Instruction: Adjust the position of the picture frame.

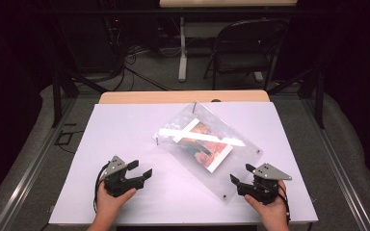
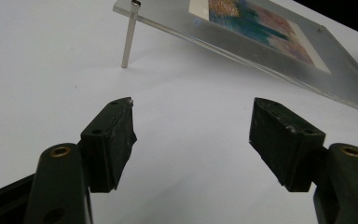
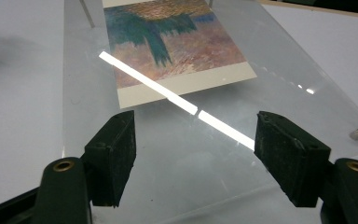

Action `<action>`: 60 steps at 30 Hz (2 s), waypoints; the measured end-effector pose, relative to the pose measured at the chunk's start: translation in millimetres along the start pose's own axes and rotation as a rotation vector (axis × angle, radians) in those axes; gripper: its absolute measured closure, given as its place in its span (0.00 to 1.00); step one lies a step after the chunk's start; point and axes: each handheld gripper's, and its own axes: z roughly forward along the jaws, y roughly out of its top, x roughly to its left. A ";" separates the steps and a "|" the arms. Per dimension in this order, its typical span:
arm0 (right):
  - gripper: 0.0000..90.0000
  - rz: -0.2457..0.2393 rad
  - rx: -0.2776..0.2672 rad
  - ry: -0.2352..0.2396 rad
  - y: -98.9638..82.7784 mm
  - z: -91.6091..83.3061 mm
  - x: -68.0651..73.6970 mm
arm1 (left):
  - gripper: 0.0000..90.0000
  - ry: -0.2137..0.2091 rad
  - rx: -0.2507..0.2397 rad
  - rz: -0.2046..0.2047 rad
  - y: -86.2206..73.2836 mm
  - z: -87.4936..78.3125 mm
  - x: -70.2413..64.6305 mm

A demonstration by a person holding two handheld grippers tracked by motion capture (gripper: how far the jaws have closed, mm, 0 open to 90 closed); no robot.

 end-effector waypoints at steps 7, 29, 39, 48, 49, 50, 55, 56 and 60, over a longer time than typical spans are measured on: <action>0.33 0.005 -0.004 -0.006 2.3 0.8 -1.7 | 0.38 -0.006 0.006 0.022 -1.6 0.2 0.1; 0.41 0.049 -0.043 -0.005 4.7 -4.8 -3.8 | 0.56 0.064 0.077 0.079 33.2 59.6 22.4; 0.47 0.048 -0.050 0.003 6.3 -7.4 -4.0 | 0.75 0.115 0.113 0.058 47.7 91.7 34.7; 0.47 0.060 -0.034 0.016 5.2 -5.2 -5.9 | 0.84 0.125 0.134 0.071 50.5 104.2 40.0; 0.47 0.065 -0.038 0.018 5.0 -5.1 -6.2 | 0.84 0.121 0.134 0.073 51.2 105.0 39.9; 0.47 0.070 -0.040 0.016 4.9 -5.6 -6.7 | 0.86 0.117 0.135 0.087 52.8 106.6 39.3; 0.47 0.073 -0.046 0.014 4.2 -6.2 -7.7 | 0.88 0.115 0.131 0.092 54.1 110.0 38.4; 0.47 0.076 -0.044 0.013 4.0 -6.2 -7.8 | 0.88 0.116 0.135 0.091 54.0 110.9 39.0; 0.47 0.076 -0.038 0.013 3.3 -6.9 -7.4 | 0.88 0.106 0.134 0.093 54.2 112.9 41.1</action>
